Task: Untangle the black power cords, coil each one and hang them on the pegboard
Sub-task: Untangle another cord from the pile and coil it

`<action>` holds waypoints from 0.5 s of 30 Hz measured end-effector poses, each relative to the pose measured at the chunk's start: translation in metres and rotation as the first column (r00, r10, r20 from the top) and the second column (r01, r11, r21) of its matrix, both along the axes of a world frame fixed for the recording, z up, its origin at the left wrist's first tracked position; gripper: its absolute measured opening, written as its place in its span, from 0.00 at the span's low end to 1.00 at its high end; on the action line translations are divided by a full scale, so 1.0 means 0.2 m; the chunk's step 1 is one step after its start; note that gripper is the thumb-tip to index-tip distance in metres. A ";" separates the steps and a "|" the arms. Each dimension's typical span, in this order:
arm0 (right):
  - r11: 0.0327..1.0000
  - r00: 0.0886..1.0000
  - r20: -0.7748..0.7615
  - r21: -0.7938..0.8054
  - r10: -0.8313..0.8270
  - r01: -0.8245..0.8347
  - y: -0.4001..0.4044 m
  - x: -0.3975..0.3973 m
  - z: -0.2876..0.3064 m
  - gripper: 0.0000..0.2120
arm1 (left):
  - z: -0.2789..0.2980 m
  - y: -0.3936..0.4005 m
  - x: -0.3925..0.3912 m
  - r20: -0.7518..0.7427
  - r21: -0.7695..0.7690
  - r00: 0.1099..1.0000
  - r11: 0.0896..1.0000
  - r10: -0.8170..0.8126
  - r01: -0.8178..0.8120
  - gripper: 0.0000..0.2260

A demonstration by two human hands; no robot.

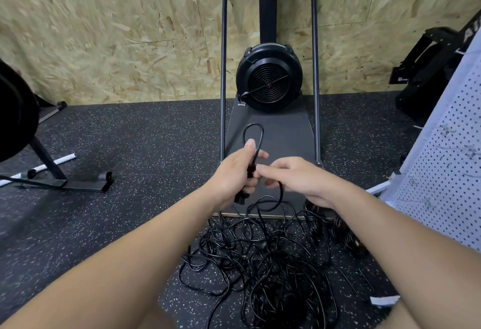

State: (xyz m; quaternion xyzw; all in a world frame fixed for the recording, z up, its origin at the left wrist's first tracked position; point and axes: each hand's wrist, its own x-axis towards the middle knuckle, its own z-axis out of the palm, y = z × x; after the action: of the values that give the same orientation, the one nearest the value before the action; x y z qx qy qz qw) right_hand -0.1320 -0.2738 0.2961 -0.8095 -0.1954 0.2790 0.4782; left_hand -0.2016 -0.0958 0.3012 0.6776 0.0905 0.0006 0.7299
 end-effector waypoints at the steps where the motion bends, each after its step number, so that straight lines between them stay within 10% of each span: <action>1: 0.999 0.998 -0.025 -0.018 0.051 -0.051 -0.03 0.02 -0.01 0.29 | 0.00 0.02 0.01 0.012 -0.002 1.000 1.000 -0.005 0.005 0.28; 7: 0.986 0.969 0.247 -0.163 0.001 0.041 -0.09 0.09 -0.05 0.09 | -0.03 0.11 0.03 0.063 0.075 0.998 0.997 -0.007 0.003 0.18; 15: 0.924 0.962 0.197 0.366 -0.189 0.107 -0.07 0.03 0.17 0.10 | -0.11 0.10 -0.01 0.015 0.399 0.981 0.901 -0.193 0.171 0.28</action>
State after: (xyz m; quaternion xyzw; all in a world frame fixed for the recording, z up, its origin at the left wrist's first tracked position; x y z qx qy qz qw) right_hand -0.1264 -0.2881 0.3311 -0.7500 -0.2339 0.1074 0.6094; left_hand -0.2030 -0.0752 0.2801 0.8162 0.0050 -0.0308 0.5770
